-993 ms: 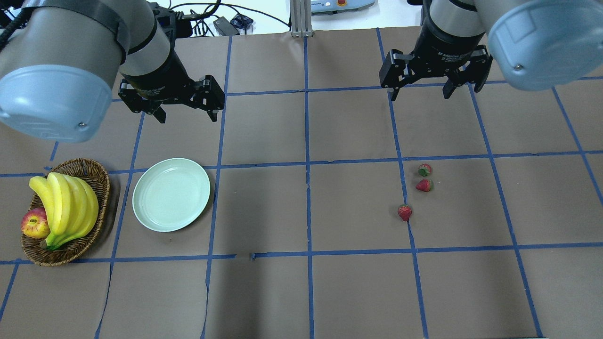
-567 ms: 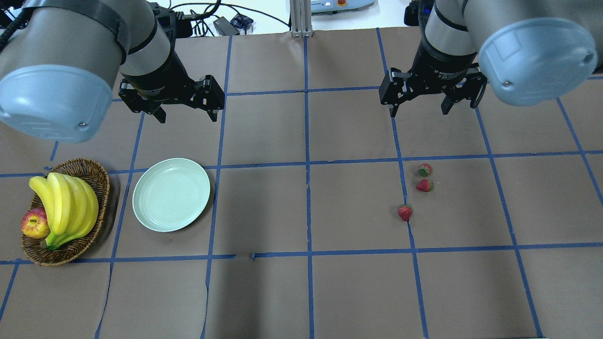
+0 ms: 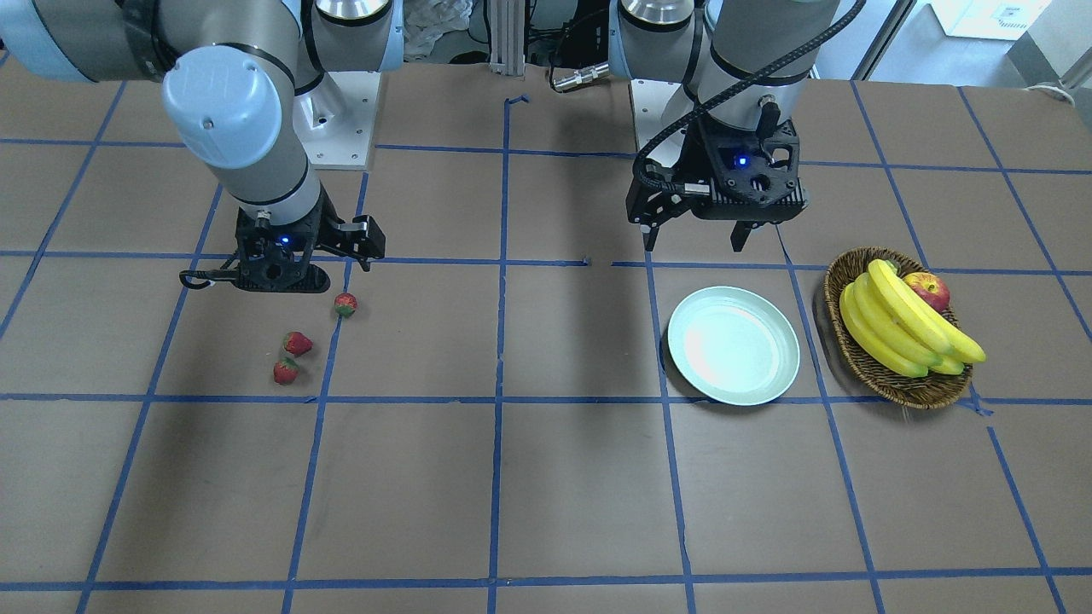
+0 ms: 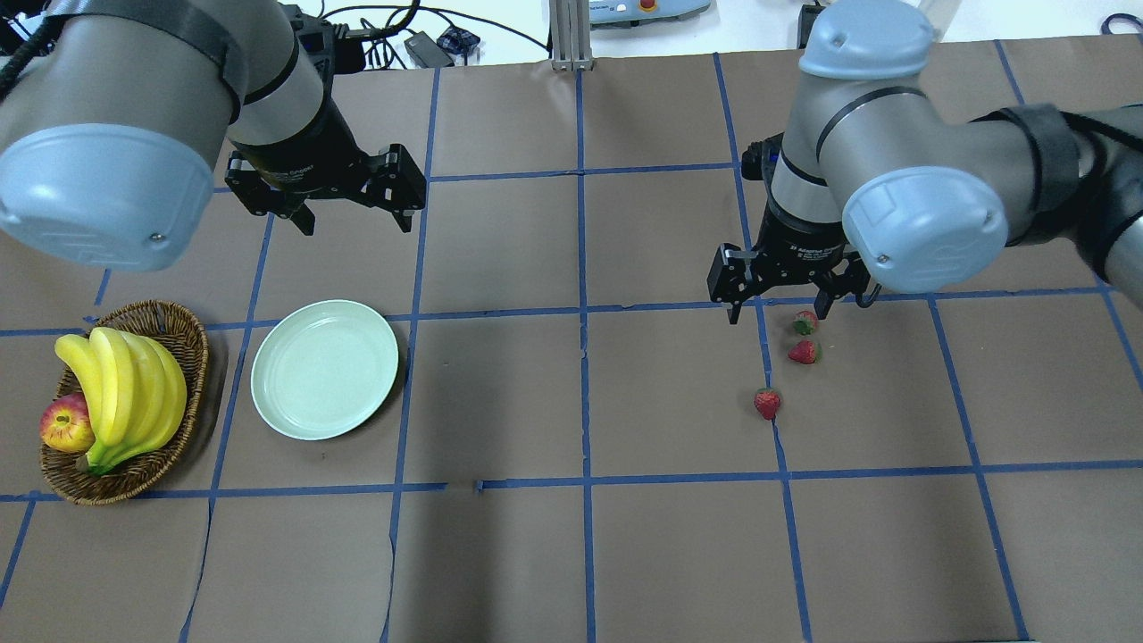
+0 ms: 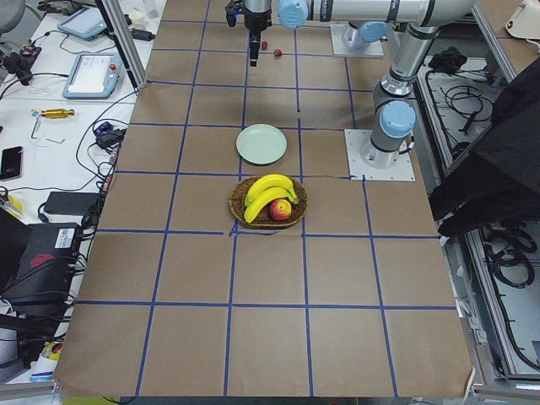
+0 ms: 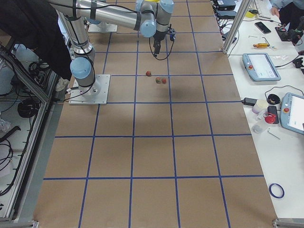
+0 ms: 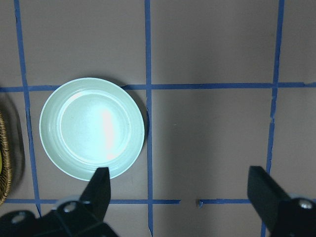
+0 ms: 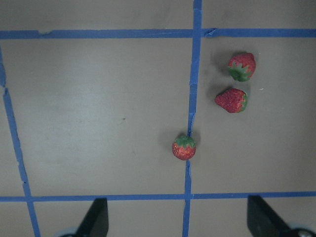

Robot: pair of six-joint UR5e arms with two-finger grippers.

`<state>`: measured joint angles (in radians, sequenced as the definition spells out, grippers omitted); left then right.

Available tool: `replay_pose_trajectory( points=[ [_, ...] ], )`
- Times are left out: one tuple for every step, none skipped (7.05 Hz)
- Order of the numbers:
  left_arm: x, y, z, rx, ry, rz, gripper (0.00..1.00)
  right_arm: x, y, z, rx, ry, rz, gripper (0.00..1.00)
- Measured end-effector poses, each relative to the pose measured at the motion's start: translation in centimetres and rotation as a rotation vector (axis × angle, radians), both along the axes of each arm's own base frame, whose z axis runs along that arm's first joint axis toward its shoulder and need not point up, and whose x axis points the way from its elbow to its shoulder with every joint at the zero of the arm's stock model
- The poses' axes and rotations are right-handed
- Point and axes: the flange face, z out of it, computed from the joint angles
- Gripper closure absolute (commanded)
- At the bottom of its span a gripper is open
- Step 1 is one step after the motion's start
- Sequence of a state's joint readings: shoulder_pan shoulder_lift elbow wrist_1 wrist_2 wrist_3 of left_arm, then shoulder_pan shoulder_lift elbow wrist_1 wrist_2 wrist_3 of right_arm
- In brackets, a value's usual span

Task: Collect all strawberries into plate
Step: 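Lower the right gripper onto the nearest strawberry and close it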

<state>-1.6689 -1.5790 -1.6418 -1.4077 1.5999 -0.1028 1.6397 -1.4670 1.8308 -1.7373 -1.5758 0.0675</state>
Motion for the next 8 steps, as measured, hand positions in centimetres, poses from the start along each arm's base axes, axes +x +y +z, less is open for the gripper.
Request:
replay_pose_trajectory(
  points=[
    [0.0, 0.0, -0.1, 0.002, 0.0, 0.0, 0.0, -0.1, 0.1, -2.7, 0.03, 0.006, 0.0, 0.0],
    [0.0, 0.0, -0.3, 0.005, -0.001, 0.0, 0.0, -0.2, 0.7, -5.3, 0.047, 0.015, 0.0, 0.0],
    [0.0, 0.1, -0.4, 0.007, -0.001, -0.001, 0.0, -0.4, 1.6, -7.9, 0.048, 0.019, 0.001, 0.0],
    [0.0, 0.1, -0.5, 0.008, -0.001, -0.001, 0.0, -0.6, 2.6, -10.6, 0.038, 0.024, 0.002, 0.0],
    [0.0, 0.1, -0.5, 0.009, -0.001, -0.002, 0.0, -0.7, 3.4, -12.3, 0.023, 0.03, 0.003, 0.0],
    [0.0, 0.1, -0.5, 0.009, 0.0, -0.001, 0.0, -0.8, 3.9, -13.3, 0.02, 0.034, 0.003, 0.01],
    [0.0, 0.1, -0.5, 0.008, 0.0, -0.001, 0.0, -0.8, 4.3, -13.9, 0.024, 0.036, 0.003, 0.11],
    [0.0, 0.1, -0.5, 0.008, 0.001, 0.0, 0.0, -0.9, 4.5, -14.3, 0.024, 0.037, 0.003, 0.11]
  ],
)
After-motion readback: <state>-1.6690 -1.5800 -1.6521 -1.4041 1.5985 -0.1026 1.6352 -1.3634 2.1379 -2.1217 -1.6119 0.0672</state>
